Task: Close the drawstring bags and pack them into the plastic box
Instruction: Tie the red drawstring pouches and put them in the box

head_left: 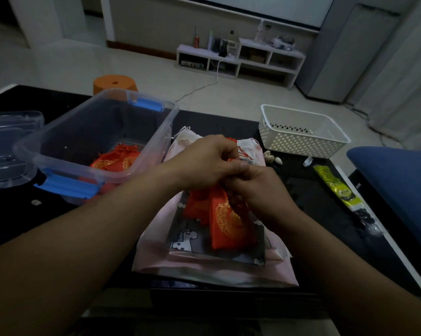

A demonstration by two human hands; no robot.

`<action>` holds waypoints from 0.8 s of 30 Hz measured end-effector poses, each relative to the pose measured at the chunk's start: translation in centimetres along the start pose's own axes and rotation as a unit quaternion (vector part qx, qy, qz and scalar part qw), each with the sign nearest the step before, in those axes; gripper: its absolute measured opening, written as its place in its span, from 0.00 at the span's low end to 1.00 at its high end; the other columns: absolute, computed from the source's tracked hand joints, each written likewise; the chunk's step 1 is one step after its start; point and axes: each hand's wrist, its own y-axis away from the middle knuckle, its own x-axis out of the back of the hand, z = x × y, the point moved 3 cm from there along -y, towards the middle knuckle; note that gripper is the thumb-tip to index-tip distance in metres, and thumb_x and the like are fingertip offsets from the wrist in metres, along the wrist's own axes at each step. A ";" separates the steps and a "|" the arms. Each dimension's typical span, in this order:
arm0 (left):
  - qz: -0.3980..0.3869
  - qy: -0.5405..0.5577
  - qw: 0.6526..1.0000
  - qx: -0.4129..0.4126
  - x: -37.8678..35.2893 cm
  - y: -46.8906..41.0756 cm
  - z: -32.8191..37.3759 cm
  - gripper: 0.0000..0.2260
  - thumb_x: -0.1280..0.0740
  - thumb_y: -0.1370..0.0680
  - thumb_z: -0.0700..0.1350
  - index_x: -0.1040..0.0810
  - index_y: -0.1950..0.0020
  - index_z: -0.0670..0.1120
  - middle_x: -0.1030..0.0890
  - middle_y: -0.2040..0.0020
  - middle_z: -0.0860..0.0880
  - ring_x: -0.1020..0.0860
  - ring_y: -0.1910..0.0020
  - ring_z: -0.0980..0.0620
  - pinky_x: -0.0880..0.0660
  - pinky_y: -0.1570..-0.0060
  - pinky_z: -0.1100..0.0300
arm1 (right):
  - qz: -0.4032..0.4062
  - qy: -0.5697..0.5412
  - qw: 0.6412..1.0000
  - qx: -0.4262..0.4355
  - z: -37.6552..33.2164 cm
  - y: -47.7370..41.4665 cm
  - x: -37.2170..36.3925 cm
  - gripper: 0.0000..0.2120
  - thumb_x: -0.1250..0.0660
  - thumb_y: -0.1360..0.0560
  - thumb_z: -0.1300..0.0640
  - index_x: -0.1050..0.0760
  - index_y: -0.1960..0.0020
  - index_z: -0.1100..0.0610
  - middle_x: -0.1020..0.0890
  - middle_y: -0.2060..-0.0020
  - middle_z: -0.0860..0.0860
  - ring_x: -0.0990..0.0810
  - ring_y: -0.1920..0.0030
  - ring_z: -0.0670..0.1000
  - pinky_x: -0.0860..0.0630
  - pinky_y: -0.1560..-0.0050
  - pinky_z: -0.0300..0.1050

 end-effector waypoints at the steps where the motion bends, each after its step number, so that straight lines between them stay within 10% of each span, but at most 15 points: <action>1: 0.010 0.017 1.000 -0.001 -0.2 0.1 -0.1 0.12 0.28 0.20 0.53 0.18 0.55 0.46 0.20 0.56 0.49 0.25 0.61 0.59 0.29 0.61 0.67 | -0.004 -0.012 1.000 -0.004 -0.1 0.1 0.0 0.10 0.31 0.18 0.62 0.20 0.59 0.63 0.26 0.76 0.53 0.28 0.77 0.49 0.31 0.74 0.40; 9: 0.269 0.057 0.960 0.057 0.7 1.7 -0.9 0.11 0.30 0.20 0.56 0.26 0.47 0.50 0.24 0.52 0.51 0.24 0.55 0.57 0.25 0.57 0.61 | 0.035 0.049 0.998 0.009 -0.2 -0.1 0.9 0.12 0.30 0.19 0.57 0.19 0.60 0.60 0.21 0.72 0.52 0.23 0.73 0.49 0.27 0.69 0.43; 12: 0.158 0.010 0.985 0.067 -1.6 2.8 -0.8 0.11 0.30 0.21 0.54 0.29 0.51 0.52 0.25 0.56 0.55 0.25 0.58 0.59 0.29 0.60 0.61 | 0.053 0.065 0.996 0.021 -0.1 -0.2 1.4 0.11 0.30 0.19 0.58 0.17 0.59 0.61 0.19 0.71 0.53 0.21 0.71 0.49 0.25 0.66 0.46; 17: 0.041 0.003 0.998 0.046 -3.0 3.1 -2.1 0.22 0.29 0.19 0.47 0.29 0.27 0.52 0.25 0.34 0.53 0.25 0.46 0.58 0.30 0.45 0.63 | 0.045 0.116 0.992 0.032 0.1 -0.1 1.3 0.12 0.31 0.18 0.56 0.17 0.58 0.56 0.18 0.70 0.51 0.20 0.69 0.46 0.25 0.65 0.45; 24: 0.039 -0.021 0.999 0.011 -2.3 3.1 -2.2 0.08 0.29 0.20 0.47 0.18 0.41 0.54 0.18 0.51 0.57 0.22 0.51 0.60 0.26 0.51 0.62 | 0.045 0.154 0.985 0.071 -0.2 0.0 1.3 0.08 0.31 0.18 0.57 0.14 0.52 0.55 0.14 0.64 0.54 0.17 0.65 0.46 0.20 0.59 0.45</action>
